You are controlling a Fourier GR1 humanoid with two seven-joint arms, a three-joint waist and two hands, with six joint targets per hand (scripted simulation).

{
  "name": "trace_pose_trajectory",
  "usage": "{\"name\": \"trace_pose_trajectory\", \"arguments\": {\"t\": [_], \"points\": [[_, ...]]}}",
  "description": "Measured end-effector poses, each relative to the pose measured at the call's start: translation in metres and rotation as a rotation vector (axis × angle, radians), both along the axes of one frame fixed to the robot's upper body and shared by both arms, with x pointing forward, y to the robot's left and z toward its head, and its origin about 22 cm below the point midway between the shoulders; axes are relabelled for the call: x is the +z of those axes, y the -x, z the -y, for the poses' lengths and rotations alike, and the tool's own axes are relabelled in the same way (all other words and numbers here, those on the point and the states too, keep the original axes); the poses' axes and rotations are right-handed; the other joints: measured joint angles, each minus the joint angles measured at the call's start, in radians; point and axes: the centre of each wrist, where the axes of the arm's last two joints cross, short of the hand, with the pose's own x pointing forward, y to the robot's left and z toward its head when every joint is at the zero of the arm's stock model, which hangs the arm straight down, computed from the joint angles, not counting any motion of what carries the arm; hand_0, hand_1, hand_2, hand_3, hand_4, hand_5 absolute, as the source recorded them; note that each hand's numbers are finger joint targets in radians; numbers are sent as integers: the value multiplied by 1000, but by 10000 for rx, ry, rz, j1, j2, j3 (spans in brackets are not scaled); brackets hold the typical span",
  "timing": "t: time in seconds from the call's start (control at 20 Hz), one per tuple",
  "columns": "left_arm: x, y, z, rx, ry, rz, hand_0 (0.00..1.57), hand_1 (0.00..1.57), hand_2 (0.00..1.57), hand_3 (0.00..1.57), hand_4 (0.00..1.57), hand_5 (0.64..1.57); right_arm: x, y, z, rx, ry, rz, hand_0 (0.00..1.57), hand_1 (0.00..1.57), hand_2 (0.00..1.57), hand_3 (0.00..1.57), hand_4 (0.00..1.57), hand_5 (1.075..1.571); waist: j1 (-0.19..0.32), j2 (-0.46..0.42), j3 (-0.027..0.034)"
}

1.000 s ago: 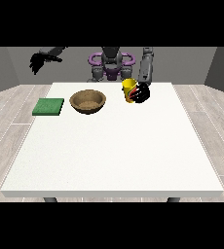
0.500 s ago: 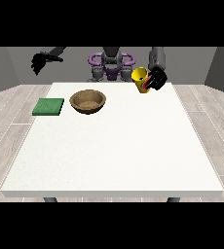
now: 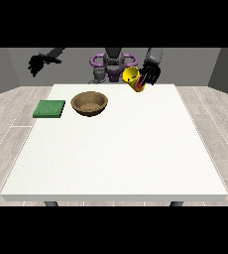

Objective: Pick the cup and pour the ball into the bowl, then pick the bowl and place it on the pad

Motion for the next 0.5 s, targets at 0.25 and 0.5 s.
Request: {"name": "trace_pose_trajectory", "arguments": {"t": [0.25, 0.5], "points": [[7, -5, 33, -32, -1940, -85, 1554, 1554, 1571, 1571, 1571, 1244, -4, 2, 4, 186, -42, -279, 0, 0, 0, 0, 0, 1571, -170, -421, 3], [8, -5, 70, -525, -4470, 181, 1490, 1490, 1571, 1571, 1505, 1316, -7, 2, 5, 265, -103, -416, 0, 0, 0, 0, 0, 1571, -273, -636, 9]]}}
